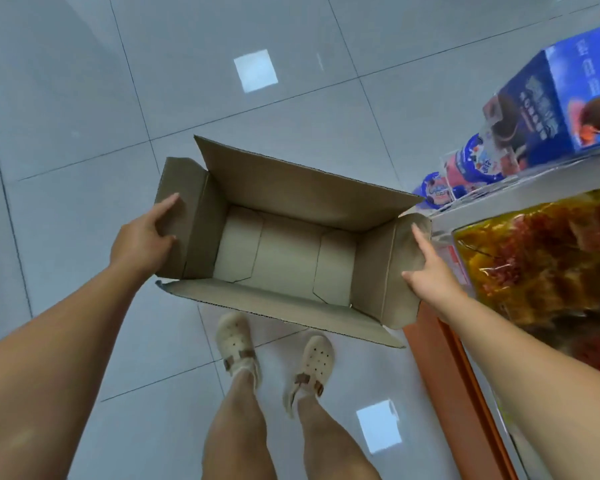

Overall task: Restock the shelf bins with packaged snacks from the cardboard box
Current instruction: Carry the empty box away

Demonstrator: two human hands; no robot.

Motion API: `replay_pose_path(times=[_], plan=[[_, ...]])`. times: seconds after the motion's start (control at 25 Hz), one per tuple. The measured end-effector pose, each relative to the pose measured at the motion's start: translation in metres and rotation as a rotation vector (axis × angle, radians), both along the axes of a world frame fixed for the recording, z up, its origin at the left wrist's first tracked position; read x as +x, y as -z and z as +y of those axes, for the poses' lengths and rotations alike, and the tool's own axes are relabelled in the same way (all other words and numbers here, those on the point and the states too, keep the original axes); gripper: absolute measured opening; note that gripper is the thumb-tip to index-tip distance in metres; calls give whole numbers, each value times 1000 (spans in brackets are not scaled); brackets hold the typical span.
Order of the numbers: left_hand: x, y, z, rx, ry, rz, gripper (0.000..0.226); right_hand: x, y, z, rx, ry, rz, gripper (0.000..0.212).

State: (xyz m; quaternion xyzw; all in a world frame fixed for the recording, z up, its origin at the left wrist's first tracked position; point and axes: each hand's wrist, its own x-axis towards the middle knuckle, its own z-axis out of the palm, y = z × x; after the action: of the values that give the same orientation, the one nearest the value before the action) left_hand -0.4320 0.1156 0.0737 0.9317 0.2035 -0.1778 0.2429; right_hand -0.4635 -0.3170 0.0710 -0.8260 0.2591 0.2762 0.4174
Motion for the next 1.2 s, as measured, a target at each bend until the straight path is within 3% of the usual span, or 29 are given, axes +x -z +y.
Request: replay_pose_path(times=[0.4, 0.72, 0.88, 1.2], plan=[[220, 87, -14, 37, 270, -4, 67, 124, 72, 13, -66, 213, 19, 93], [358, 140, -71, -36, 499, -7, 68, 159, 115, 2, -128, 422, 39, 101], [398, 152, -86, -81, 579, -45, 71, 168, 122, -5, -151, 484, 16, 103], [403, 152, -74, -227, 526, 39, 77, 165, 121, 1, -139, 502, 40, 100]])
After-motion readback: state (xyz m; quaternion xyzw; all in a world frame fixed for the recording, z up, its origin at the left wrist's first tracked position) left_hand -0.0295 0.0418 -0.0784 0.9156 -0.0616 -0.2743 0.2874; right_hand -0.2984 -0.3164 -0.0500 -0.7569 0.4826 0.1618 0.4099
